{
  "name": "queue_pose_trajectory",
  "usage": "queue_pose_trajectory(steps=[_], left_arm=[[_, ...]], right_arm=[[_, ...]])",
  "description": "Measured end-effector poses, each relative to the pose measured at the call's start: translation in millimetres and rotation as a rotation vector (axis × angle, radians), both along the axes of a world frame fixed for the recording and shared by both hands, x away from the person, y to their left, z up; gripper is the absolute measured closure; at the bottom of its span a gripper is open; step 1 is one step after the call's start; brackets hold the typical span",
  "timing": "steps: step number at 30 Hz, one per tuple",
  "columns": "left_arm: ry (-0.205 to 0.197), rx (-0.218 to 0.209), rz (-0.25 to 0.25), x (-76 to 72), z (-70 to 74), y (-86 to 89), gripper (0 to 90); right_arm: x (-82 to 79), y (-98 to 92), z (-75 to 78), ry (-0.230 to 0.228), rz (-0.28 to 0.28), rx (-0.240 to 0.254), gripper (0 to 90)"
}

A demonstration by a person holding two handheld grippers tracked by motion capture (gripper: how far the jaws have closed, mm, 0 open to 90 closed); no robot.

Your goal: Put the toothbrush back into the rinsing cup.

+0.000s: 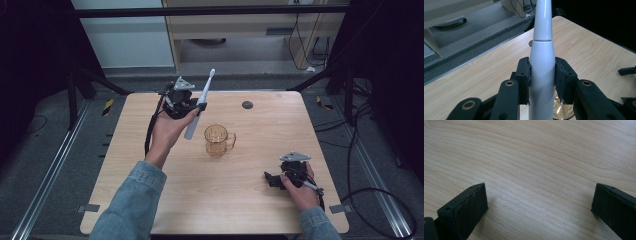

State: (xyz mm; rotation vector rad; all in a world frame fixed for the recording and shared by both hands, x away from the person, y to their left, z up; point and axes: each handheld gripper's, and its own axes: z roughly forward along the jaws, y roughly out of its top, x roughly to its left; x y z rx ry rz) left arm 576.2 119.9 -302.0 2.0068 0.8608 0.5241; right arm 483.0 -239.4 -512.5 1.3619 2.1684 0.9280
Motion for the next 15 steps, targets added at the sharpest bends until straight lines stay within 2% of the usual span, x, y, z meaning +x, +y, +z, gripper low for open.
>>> queue_pose_trajectory(steps=[6, 15], left_arm=[[-0.016, -0.006, 0.009, 0.5, -0.1, -4.1, 66.8], [-0.033, -0.012, -0.007, 2.6, 4.5, -17.6, 66.8]], right_arm=[[-0.1, 0.0, 0.1, 0.001, 0.0, -0.001, 0.3], [-0.1, 0.0, 0.1, 0.001, 0.0, -0.001, 0.3]])
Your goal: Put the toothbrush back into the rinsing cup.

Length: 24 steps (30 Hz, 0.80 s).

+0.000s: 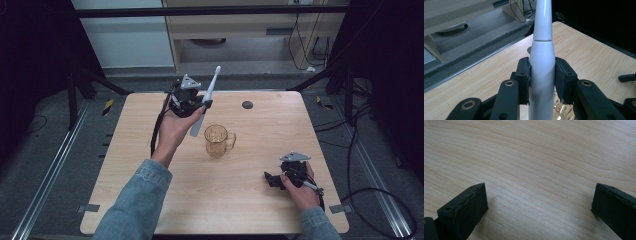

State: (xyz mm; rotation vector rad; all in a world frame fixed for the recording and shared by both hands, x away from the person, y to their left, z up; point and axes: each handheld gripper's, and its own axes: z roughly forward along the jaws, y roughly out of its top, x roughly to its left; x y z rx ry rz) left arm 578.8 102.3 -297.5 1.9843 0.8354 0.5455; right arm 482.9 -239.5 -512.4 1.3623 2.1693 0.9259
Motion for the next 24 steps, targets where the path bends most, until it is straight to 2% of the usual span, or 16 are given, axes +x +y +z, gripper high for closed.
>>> queue_pose_trajectory(steps=[12, 20, 24], left_arm=[[-0.014, -0.026, -0.01, 10.4, 0.1, -15.8, 66.8], [-0.024, -0.059, -0.012, 15.7, -1.9, -24.1, 66.8], [-0.028, -0.059, -0.014, 17.3, -3.7, -26.2, 66.8]], right_arm=[[0.0, 0.0, 0.0, 0.0, 0.0, 0.0, 0.3], [-0.2, 0.2, 0.2, 0.003, -0.001, 0.005, 0.3], [-0.2, 0.2, 0.2, 0.003, -0.001, 0.004, 0.4]])
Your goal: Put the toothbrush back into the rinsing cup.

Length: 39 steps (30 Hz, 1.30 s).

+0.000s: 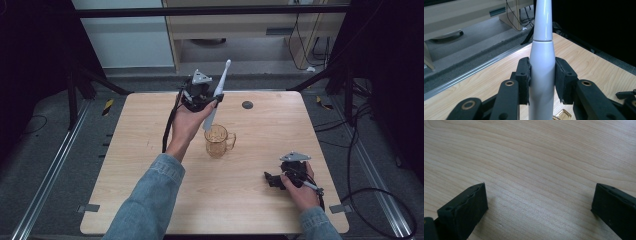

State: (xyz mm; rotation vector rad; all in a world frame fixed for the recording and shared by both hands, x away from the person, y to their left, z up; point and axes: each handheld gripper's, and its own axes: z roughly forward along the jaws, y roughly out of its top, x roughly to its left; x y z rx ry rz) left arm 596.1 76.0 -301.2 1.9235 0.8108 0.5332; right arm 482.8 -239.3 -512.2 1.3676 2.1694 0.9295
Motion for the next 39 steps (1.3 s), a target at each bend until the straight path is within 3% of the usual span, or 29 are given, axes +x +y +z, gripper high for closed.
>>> queue_pose_trajectory(steps=[20, 29, 39], left_arm=[[-0.012, -0.004, -0.016, 0.8, -4.2, -6.0, 66.8], [0.01, -0.006, -0.033, 3.1, -21.0, -14.9, 66.8], [0.002, 0.0, -0.04, 2.6, -29.4, -18.0, 66.8]], right_arm=[[0.1, -0.1, 0.0, -0.001, 0.001, -0.001, 0.4], [0.1, -0.1, 0.0, -0.001, 0.001, -0.001, 0.4], [0.2, -0.1, -0.1, -0.003, 0.002, -0.001, 0.3]])
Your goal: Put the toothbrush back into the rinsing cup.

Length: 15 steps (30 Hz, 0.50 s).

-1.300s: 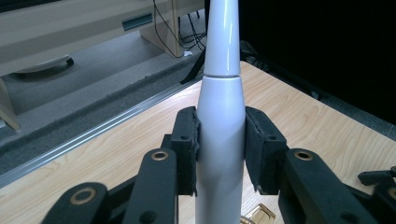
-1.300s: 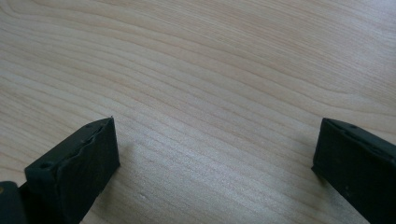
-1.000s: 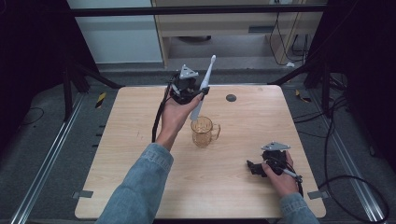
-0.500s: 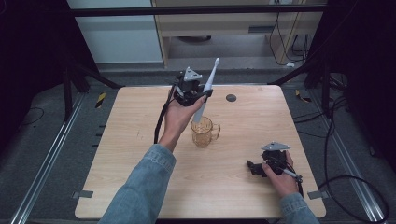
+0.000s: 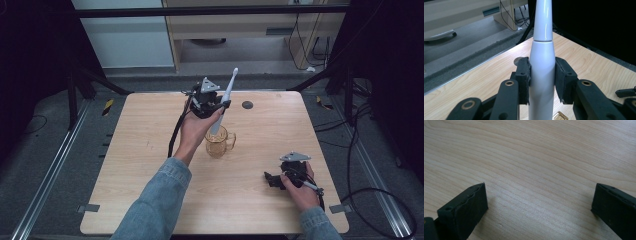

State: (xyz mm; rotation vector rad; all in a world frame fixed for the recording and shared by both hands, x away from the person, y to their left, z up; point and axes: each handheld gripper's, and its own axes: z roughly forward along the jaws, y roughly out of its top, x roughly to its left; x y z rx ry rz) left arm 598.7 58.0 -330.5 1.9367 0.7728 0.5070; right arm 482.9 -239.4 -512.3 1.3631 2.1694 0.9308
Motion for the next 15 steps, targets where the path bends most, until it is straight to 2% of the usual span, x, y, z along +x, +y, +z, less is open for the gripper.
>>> queue_pose_trajectory(steps=[7, 15], left_arm=[[0.014, 0.008, 0.004, 1.4, -13.3, 1.2, 66.8], [0.015, -0.002, -0.001, 1.7, -23.2, 2.2, 66.8]], right_arm=[[0.2, -0.2, -0.2, -0.004, 0.001, -0.005, 0.3], [0.1, 0.0, -0.1, -0.002, 0.0, -0.001, 0.3]])
